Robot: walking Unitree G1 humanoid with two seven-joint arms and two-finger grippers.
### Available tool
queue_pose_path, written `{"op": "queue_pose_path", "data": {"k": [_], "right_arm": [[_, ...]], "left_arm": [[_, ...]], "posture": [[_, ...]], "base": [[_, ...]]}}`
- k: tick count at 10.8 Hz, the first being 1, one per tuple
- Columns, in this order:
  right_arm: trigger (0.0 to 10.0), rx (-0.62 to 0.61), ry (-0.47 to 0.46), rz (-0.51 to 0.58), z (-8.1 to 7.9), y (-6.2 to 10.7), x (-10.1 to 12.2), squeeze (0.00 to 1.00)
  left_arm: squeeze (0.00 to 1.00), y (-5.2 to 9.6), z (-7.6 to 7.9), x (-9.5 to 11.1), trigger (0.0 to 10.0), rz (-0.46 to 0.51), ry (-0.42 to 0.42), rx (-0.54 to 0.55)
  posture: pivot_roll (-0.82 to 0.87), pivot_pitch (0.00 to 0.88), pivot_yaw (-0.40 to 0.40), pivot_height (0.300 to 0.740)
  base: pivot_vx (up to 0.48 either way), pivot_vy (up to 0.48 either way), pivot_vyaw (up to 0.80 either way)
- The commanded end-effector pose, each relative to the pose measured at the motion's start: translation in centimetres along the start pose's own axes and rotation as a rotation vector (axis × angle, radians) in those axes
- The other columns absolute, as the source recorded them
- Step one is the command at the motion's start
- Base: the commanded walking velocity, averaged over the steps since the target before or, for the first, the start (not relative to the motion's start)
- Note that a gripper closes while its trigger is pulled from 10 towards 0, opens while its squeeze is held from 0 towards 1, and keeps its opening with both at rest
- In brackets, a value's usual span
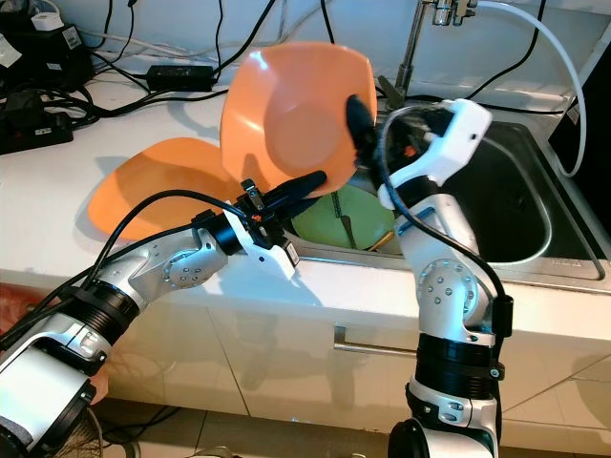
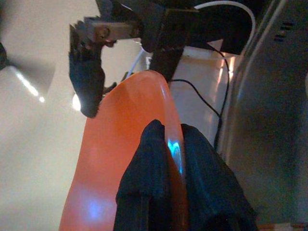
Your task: Kitchen organization
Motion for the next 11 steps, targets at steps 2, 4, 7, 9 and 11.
{"op": "queue_pose_path", "data": {"k": [2,4,7,9,11], "right_arm": [[10.0,0.043,-0.043,-0.097,-0.5,-0.1,-1.5,0.00],[9.1,0.061,-0.051,-0.101,-0.7,-0.3,-1.5,0.00],[0.0,0.056,-0.060,-0.100,-0.5,-0.4,-1.3,0.00],[0.0,0.044,-0.094,-0.118,-0.4,-0.4,-1.8,0.00],[0.0,0.039,-0.145,-0.177,-0.2,-0.2,-2.7,0.00]], "left_arm": [[0.00,-1.0,-1.7,1.6,0.0,0.111,-0.039,0.060],[0.00,-0.9,-1.7,2.6,0.0,0.151,-0.020,0.077],[0.00,-0.4,-1.0,3.8,0.0,0.200,0.011,0.074],[0.00,0.2,-0.5,4.4,0.0,0.219,0.020,0.063],[0.00,0.3,-0.8,4.5,0.0,0.226,0.002,0.070]], "posture": [[0.09,0.007,-0.011,0.740],[0.09,0.008,-0.012,0.740],[0.10,0.011,-0.011,0.740],[0.10,0.012,-0.010,0.740],[0.10,0.015,-0.012,0.740]], "base": [[0.000,0.000,0.00],[0.000,0.000,0.00],[0.000,0.000,0.00],[0.000,0.000,0.00],[0.000,0.000,0.00]]}}
Point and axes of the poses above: a point about 5 cm out from each wrist's last joint towards the gripper, its own y axis pointing back from the gripper into the wrist, its own x axis along the axis of the wrist's last joint, z = x × y, the point moved 4 cm from there along -y, pointing out of the wrist towards the gripper, and after that the axes turned 6 degrees about y, right-handed, at the moved point
